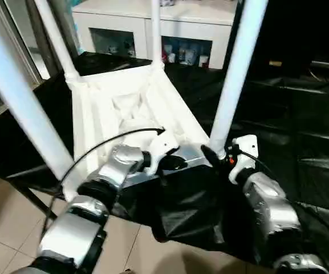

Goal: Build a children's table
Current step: Rotate leg to tighten

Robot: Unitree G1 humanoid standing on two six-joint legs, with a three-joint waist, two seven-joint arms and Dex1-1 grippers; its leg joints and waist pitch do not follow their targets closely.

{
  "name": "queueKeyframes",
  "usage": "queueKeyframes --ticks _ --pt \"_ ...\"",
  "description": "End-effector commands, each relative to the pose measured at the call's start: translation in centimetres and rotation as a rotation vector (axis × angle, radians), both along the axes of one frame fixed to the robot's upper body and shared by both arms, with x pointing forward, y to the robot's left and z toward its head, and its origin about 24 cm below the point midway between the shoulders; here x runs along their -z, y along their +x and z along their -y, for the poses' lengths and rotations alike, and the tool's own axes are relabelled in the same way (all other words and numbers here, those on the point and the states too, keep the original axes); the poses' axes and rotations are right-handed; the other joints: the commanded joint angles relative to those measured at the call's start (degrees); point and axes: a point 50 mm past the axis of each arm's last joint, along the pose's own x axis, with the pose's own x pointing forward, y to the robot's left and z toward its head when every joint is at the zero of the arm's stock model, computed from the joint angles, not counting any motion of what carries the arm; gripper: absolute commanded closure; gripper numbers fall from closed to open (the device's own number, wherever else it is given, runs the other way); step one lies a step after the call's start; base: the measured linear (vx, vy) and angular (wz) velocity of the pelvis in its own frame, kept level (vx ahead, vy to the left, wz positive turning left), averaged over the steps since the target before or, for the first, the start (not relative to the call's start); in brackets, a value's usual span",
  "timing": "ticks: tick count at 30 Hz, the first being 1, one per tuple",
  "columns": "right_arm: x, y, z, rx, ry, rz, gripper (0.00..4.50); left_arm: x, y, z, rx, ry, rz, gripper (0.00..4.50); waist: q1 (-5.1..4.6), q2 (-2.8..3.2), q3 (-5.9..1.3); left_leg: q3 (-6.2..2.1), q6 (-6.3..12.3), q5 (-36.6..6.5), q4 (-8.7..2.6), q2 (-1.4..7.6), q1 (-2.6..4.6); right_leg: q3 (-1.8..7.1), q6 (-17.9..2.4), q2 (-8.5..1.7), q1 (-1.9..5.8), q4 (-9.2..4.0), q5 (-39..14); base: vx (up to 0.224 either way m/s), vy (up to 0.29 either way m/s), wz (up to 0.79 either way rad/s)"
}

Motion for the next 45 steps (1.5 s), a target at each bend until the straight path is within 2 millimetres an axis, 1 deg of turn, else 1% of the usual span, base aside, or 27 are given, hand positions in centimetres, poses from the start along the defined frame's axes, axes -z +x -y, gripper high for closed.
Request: queueKeyframes --ticks 1,2,3,4,5,7,8,9,11,12,13,14,17,18,21,23,24,27,29,31,35,36,38,39,41,42,45 --pt "0.8 -1.3 -3.2 -0.249 0.019 -0.053 1.07 0.0 -1.0 1.3 0.135 -0.022 -0.013 4.50 0.42 -0.82 -2.80 -2.82 3.01 -14.3 -4.79 5.41 -0.26 3.84 -11.9 -6.04 1.95 -4.40 -16.4 0.000 0.000 0.00" --pt "0.6 -1.4 -2.9 -0.291 0.013 -0.045 1.07 0.0 -1.1 0.9 0.158 -0.015 -0.021 4.50 0.66 -1.30 -3.14 -2.53 4.09 -11.5 -4.50 5.42 -0.20 3.76 -12.4 -5.81 1.91 -4.07 -13.1 0.058 -0.032 -0.01" --pt "0.3 -1.6 -2.4 -0.336 0.016 -0.042 1.07 0.0 -1.2 0.3 0.179 -0.009 -0.031 4.50 0.85 -1.01 -3.29 -2.53 4.57 -9.9 -4.30 5.50 -0.19 3.76 -13.1 -5.84 1.89 -3.59 -10.5 0.078 -0.031 0.00" --pt "0.3 -1.6 -2.4 -0.337 0.016 -0.042 1.07 0.0 -1.2 0.3 0.179 -0.009 -0.031 4.50 0.91 -0.94 -3.70 -2.48 5.95 -6.1 -3.85 5.43 -0.46 3.59 -14.3 -5.66 2.20 -2.66 -4.1 0.078 -0.031 0.00" --pt "-0.3 -1.6 -1.6 -0.385 0.015 -0.031 1.07 0.0 -1.5 -0.7 0.217 -0.003 -0.056 4.50 0.93 -1.01 -3.79 -2.38 6.83 -4.3 -3.62 5.39 -0.46 3.56 -14.9 -5.49 2.10 -2.21 -0.6 0.074 -0.023 -0.01" --pt "-0.8 -1.6 -1.0 -0.420 0.009 -0.023 1.07 0.0 -1.7 -1.5 0.248 0.007 -0.080 4.50 1.44 -1.12 -4.49 -2.22 11.15 2.1 -2.26 4.97 -0.64 3.42 -16.6 -5.26 1.63 -0.50 11.9 0.052 -0.015 0.03" --pt "-0.8 -1.7 -0.9 -0.426 0.006 -0.023 1.07 0.0 -1.7 -1.6 0.252 0.011 -0.084 4.50 1.56 -1.16 -4.66 -2.40 12.75 4.3 -1.79 4.96 -1.18 3.29 -16.9 -5.28 1.62 0.18 15.5 0.000 0.000 0.00" --pt "-0.9 -1.7 -0.4 -0.454 -0.003 -0.026 1.07 0.0 -1.8 -2.2 0.265 0.023 -0.095 4.50 1.85 -1.19 -4.67 -2.37 13.50 4.6 -1.43 5.04 -1.25 3.19 -17.0 -5.26 1.20 0.36 16.3 0.000 0.000 0.00" --pt "-1.0 -1.8 -0.1 -0.478 -0.014 -0.030 1.07 -0.1 -1.8 -2.6 0.267 0.028 -0.098 4.50 2.05 -1.03 -4.40 -2.38 13.47 3.0 -1.39 5.22 -1.31 3.14 -17.0 -5.18 0.74 0.19 13.6 0.000 0.000 0.00" --pt "-1.0 -1.9 0.1 -0.491 -0.018 -0.034 1.07 -0.1 -1.7 -2.8 0.265 0.027 -0.099 4.50 2.25 -0.94 -3.91 -2.39 11.87 -1.6 -1.88 5.40 -1.33 3.07 -16.3 -5.28 0.86 -0.67 5.5 0.000 0.000 0.00" --pt "-1.0 -1.9 0.1 -0.501 -0.021 -0.036 1.07 -0.2 -1.7 -2.9 0.264 0.026 -0.099 4.50 2.31 -0.88 -3.82 -2.42 10.98 -3.3 -2.10 5.50 -1.24 3.07 -16.0 -5.31 0.89 -0.96 2.5 0.000 0.000 0.00" --pt "-1.0 -2.0 0.2 -0.511 -0.025 -0.038 1.07 -0.3 -1.7 -3.0 0.264 0.025 -0.100 4.50 2.29 -0.96 -3.53 -2.43 9.03 -6.2 -2.56 5.68 -1.02 3.18 -15.5 -5.25 0.80 -1.55 -2.6 0.000 0.000 0.00" --pt "-1.1 -2.0 0.4 -0.526 -0.032 -0.041 1.22 -0.4 -1.7 -3.3 0.266 0.022 -0.104 4.50 2.12 -0.92 -3.10 -2.47 4.75 -11.2 -3.32 5.77 -0.59 3.54 -14.2 -5.42 0.78 -2.45 -10.4 0.000 0.000 0.00" --pt "-1.1 -2.1 0.4 -0.534 -0.028 -0.042 1.22 -0.4 -1.7 -3.4 0.268 0.021 -0.107 4.50 2.09 -0.94 -3.18 -2.51 4.02 -11.1 -3.45 5.78 -0.59 3.61 -14.0 -5.47 0.88 -2.45 -10.5 0.000 0.000 0.00" --pt "-1.1 -2.2 0.3 -0.549 -0.013 -0.047 1.43 -0.5 -1.7 -3.4 0.270 0.020 -0.110 4.50 2.04 -0.99 -3.35 -2.45 4.23 -9.1 -3.28 5.62 -0.77 3.64 -14.3 -5.40 0.95 -2.08 -7.1 0.000 0.000 0.00" --pt "-1.1 -2.3 0.3 -0.555 -0.006 -0.051 1.64 -0.5 -1.7 -3.4 0.271 0.020 -0.111 4.50 2.16 -1.14 -3.59 -2.40 5.70 -6.2 -2.86 5.38 -1.09 3.56 -14.8 -5.50 1.22 -1.57 -3.0 0.000 0.000 0.00" --pt "-0.9 -2.5 0.1 -0.560 0.003 -0.058 1.76 -0.5 -1.7 -3.3 0.264 0.018 -0.106 4.50 2.25 -0.91 -3.65 -2.42 6.49 -5.1 -2.73 5.36 -1.14 3.46 -15.1 -5.45 1.20 -1.33 -1.2 0.000 0.000 0.00" --pt "-0.7 -2.7 0.0 -0.548 0.012 -0.066 1.93 -0.5 -1.5 -3.1 0.240 0.018 -0.093 4.50 2.36 -0.98 -3.66 -2.38 7.25 -5.1 -2.60 5.41 -1.06 3.38 -15.2 -5.39 1.05 -1.40 -0.6 0.000 0.000 0.00" --pt "-0.6 -2.7 -0.1 -0.536 0.016 -0.069 1.99 -0.4 -1.4 -3.0 0.223 0.017 -0.085 4.50 2.50 -0.97 -3.62 -2.40 7.06 -5.8 -2.68 5.48 -1.01 3.36 -14.9 -5.40 1.04 -1.55 -1.9 0.000 0.000 0.00" --pt "0.1 -2.3 -0.2 -0.418 -0.008 -0.075 2.01 -0.5 -0.8 -2.3 0.137 0.002 -0.056 4.50 2.64 -0.87 -3.37 -2.44 5.85 -7.6 -2.95 5.59 -0.87 3.42 -14.5 -5.40 0.82 -2.00 -5.1 0.000 0.000 0.00" --pt "1.9 -1.6 -0.9 -0.185 -0.045 -0.105 2.03 -0.6 0.2 -0.2 0.001 -0.032 -0.006 4.50 2.20 -0.95 -2.73 -2.73 1.49 -13.9 -3.79 5.42 -0.38 3.63 -11.7 -5.78 0.66 -3.61 -17.9 0.000 0.000 0.00" --pt "2.1 -1.5 -1.1 -0.155 -0.043 -0.110 2.03 -0.6 0.2 0.2 -0.006 -0.037 -0.003 4.50 1.71 -0.99 -2.05 -3.00 0.00 -17.9 -4.14 5.24 0.10 3.64 -9.9 -5.90 0.47 -4.63 -25.4 0.000 0.000 0.00" --pt "2.4 -1.3 -1.7 -0.094 -0.033 -0.121 2.03 -0.7 0.4 1.1 -0.036 -0.044 0.008 4.50 1.26 -0.94 -1.77 -3.09 -0.57 -21.0 -4.36 5.15 0.91 3.64 -7.9 -5.95 0.09 -5.65 -31.5 0.000 0.000 0.00" --pt "2.6 -1.1 -2.0 -0.064 -0.032 -0.127 2.03 -0.7 0.4 1.5 -0.045 -0.048 0.008 4.50 1.11 -0.94 -1.75 -3.18 -0.76 -21.6 -4.44 5.14 1.19 3.58 -7.5 -5.97 0.04 -5.87 -32.6 0.000 0.000 0.00" --pt "2.8 -0.8 -2.7 0.011 -0.023 -0.144 2.03 -0.7 0.5 2.6 -0.074 -0.052 0.017 4.50 0.96 -0.99 -2.00 -3.44 -0.63 -20.2 -4.89 5.18 0.83 3.61 -6.7 -6.00 0.61 -5.94 -31.8 0.000 0.000 0.00" --pt "2.9 -0.5 -3.0 0.045 -0.018 -0.151 2.03 -0.7 0.5 3.1 -0.085 -0.056 0.017 4.50 0.66 -0.77 -2.00 -3.57 -1.15 -20.4 -5.30 5.43 0.78 3.54 -7.2 -5.82 0.64 -5.74 -29.1 0.000 0.000 0.00" --pt "2.9 -0.2 -4.1 0.067 -0.009 -0.158 2.03 -0.7 0.5 4.0 -0.097 -0.065 0.018 4.50 0.29 -0.37 -1.86 -3.46 -1.76 -22.8 -5.40 5.38 1.21 3.63 -8.0 -5.76 0.36 -5.78 -28.0 0.000 0.000 0.00"
